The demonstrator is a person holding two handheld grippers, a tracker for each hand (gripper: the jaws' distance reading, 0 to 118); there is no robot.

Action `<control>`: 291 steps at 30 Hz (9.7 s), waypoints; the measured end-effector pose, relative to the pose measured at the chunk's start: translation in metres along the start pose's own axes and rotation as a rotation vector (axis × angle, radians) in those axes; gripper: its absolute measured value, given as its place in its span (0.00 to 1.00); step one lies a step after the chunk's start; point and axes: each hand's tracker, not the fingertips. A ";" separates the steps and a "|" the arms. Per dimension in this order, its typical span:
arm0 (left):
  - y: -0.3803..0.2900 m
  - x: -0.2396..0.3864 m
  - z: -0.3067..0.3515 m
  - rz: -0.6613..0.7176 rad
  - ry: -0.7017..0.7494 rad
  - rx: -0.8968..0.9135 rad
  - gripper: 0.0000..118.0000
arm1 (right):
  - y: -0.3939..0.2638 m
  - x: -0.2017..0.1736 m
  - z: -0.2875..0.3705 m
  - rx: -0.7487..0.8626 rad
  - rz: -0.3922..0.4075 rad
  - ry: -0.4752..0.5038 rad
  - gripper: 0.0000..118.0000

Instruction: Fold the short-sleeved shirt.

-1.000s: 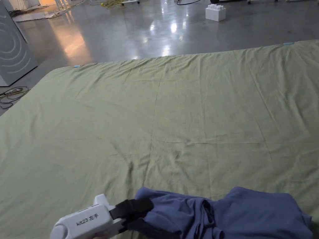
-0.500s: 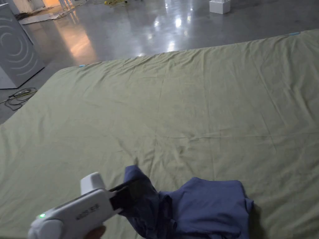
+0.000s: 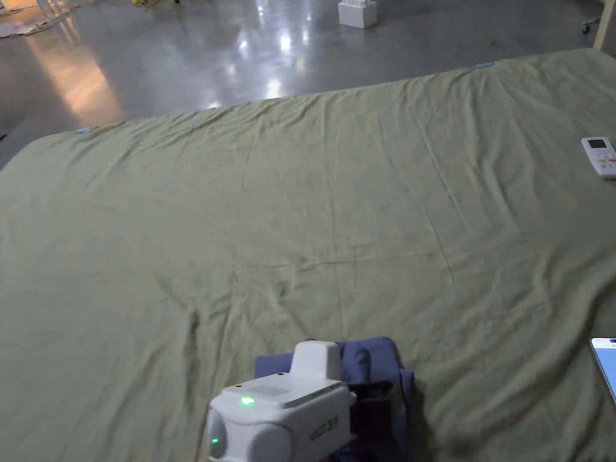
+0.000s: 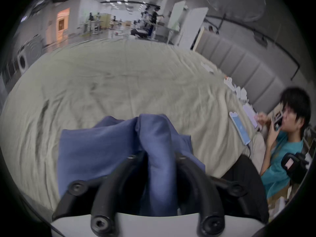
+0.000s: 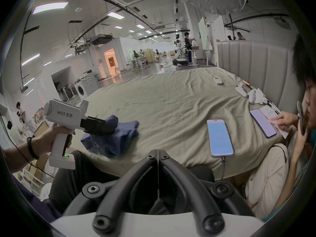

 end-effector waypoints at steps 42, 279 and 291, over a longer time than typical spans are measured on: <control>-0.009 -0.125 0.112 0.433 -0.133 0.198 0.02 | 0.022 -0.080 -0.279 -0.400 -0.108 0.381 0.00; 0.014 0.045 0.253 -0.199 0.512 0.782 1.00 | 0.178 -0.115 0.026 0.308 -0.073 0.035 1.00; 0.013 0.046 0.249 -0.197 0.492 0.764 1.00 | 0.177 -0.097 0.016 0.255 -0.138 -0.022 1.00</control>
